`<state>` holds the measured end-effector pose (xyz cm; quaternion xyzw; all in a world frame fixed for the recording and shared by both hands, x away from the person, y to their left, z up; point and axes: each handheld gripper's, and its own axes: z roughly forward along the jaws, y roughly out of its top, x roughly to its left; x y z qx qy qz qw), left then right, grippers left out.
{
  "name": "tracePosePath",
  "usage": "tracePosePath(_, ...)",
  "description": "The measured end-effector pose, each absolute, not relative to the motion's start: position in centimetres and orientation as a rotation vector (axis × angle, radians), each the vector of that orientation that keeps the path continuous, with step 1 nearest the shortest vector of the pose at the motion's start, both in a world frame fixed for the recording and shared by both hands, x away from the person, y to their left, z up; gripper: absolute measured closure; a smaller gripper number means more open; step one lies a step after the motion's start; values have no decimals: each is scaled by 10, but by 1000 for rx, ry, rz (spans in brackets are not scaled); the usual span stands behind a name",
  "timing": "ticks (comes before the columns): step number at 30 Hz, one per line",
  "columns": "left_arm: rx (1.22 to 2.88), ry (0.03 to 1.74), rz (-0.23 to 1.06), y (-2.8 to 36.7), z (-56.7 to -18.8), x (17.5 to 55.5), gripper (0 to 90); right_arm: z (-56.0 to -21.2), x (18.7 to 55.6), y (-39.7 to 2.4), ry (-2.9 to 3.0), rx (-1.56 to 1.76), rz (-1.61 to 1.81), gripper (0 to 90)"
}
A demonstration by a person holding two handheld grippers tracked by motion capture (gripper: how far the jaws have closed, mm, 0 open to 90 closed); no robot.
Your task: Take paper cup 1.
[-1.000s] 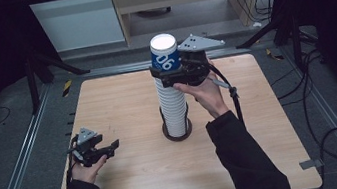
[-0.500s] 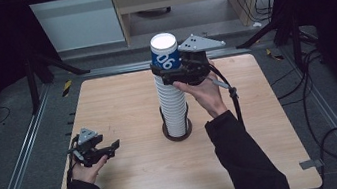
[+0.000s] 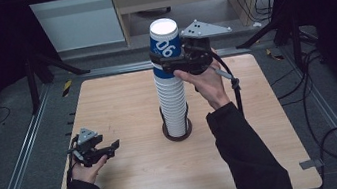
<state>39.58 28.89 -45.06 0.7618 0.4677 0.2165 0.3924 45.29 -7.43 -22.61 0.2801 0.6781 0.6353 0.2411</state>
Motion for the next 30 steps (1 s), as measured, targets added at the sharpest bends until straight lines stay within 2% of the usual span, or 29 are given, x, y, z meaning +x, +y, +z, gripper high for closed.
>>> tracePosePath(13, 1930, 1190, 549, 290, -450, 395, 264, -197, 445, -76, 1812, 710, 1776, 203)
tracePosePath(20, 1930, 1188, 548, 290, -450, 395, 264, -185, 433, -90, 1774, 688, 1762, 203)
tracePosePath(30, 1933, 1184, 551, 289, -450, 394, 263, -192, 421, -125, 1766, 704, 1689, 203)
